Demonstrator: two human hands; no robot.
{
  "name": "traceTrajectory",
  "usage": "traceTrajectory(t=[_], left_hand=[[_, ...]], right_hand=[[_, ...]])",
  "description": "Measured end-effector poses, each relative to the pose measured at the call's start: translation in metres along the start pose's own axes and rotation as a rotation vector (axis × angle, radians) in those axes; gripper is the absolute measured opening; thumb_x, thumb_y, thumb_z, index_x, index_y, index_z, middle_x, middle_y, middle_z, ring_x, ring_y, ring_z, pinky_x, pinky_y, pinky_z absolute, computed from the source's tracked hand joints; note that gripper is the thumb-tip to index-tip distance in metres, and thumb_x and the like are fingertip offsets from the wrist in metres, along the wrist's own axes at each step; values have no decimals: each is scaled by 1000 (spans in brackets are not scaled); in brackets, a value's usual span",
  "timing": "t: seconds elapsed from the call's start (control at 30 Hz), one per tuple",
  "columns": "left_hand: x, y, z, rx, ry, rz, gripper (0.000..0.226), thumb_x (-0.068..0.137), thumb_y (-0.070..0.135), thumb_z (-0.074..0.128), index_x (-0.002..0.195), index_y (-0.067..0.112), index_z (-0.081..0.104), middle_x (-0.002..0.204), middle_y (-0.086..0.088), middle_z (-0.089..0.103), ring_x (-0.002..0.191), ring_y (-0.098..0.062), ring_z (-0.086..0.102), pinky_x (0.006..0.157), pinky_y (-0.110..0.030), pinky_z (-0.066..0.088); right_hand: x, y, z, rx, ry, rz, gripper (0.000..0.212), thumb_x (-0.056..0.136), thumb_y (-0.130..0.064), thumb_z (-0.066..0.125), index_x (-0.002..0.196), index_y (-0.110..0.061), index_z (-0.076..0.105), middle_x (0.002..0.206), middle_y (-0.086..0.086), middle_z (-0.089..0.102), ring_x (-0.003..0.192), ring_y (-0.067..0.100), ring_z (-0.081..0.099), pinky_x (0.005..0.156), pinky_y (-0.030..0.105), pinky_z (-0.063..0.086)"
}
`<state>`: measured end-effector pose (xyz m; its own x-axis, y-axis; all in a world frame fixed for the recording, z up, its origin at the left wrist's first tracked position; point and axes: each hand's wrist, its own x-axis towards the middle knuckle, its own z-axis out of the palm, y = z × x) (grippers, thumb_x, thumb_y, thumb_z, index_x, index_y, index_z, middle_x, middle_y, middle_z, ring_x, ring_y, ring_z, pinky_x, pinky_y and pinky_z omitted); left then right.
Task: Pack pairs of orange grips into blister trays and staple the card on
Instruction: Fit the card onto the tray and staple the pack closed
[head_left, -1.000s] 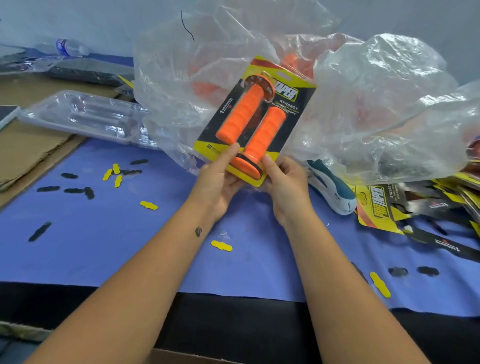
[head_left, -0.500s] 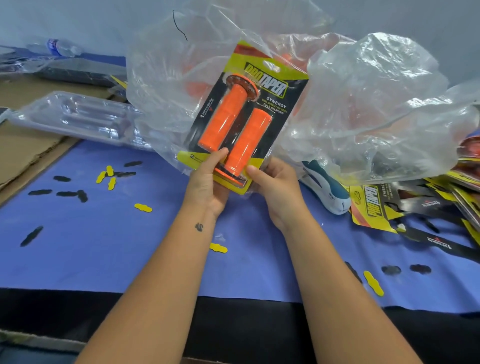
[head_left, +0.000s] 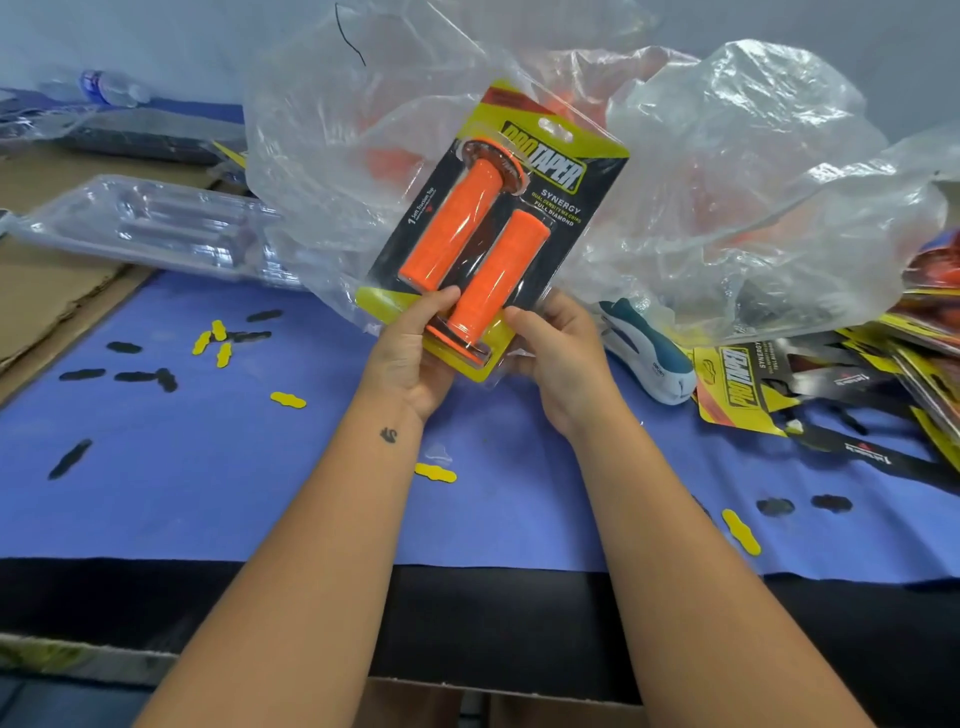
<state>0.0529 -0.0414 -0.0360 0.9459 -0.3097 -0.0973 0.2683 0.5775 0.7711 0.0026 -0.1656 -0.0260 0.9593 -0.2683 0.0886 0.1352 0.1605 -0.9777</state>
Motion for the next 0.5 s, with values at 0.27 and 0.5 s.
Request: traceTrajectory(t=[0.27, 0.5], left_hand=[[2, 0, 1, -5, 6, -1, 12, 94, 13, 54, 103, 8, 61, 98, -15, 65, 87, -28, 64, 89, -48, 52], [6, -3, -2, 21, 63, 12, 18, 92, 12, 58, 110, 9, 58, 108, -17, 62, 100, -32, 61, 98, -53, 46]], right_hand=[[-2, 5, -1, -105, -65, -49, 16, 92, 2, 61, 91, -14, 61, 71, -1, 71, 59, 18, 67, 57, 33, 57], [-5, 4, -4, -118, -109, -51, 9, 87, 9, 63, 97, 6, 63, 82, 26, 71, 67, 40, 66, 62, 41, 60]])
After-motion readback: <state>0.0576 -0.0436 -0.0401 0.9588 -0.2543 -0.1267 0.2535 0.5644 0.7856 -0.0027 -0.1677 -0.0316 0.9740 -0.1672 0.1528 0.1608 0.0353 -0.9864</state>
